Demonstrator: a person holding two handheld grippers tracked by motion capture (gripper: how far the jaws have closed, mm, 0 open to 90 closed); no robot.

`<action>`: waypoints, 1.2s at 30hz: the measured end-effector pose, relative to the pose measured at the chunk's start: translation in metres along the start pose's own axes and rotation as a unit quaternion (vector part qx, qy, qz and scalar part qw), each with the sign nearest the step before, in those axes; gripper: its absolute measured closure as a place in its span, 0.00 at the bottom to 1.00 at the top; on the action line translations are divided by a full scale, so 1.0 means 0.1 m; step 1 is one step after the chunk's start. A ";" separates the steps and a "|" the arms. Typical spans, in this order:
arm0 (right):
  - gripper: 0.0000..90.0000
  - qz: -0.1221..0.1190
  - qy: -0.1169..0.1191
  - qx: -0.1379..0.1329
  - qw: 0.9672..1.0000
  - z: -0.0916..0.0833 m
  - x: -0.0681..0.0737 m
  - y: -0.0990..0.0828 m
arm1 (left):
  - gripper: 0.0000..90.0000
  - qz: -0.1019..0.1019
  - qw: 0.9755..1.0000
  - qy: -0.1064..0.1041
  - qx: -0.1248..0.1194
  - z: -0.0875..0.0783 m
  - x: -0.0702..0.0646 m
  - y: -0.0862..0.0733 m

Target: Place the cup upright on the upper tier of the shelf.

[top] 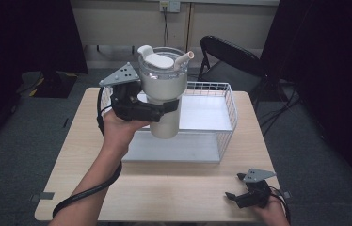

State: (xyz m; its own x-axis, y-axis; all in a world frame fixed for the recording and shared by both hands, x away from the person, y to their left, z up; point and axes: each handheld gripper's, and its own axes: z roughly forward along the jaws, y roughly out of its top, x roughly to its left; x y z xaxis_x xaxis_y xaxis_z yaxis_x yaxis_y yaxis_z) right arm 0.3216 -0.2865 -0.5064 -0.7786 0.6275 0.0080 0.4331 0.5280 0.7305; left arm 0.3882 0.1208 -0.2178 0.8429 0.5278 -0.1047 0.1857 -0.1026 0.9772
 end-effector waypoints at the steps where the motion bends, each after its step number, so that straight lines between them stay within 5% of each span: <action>1: 0.11 0.000 0.000 0.000 1.000 0.00 0.00 0.00 | 0.10 0.000 1.000 0.000 0.000 0.01 0.01 0.01; 36: 0.11 0.001 0.000 0.000 1.000 0.00 0.00 0.00 | 0.10 0.006 0.999 0.046 0.004 0.25 0.28 0.09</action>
State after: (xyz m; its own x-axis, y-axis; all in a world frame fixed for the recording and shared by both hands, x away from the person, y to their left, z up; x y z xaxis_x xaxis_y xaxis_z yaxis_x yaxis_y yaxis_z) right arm 0.3215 -0.2865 -0.5063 -0.7781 0.6281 0.0091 0.4344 0.5276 0.7300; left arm 0.4260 0.1138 -0.2168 0.7949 0.6022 -0.0746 0.1797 -0.1162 0.9768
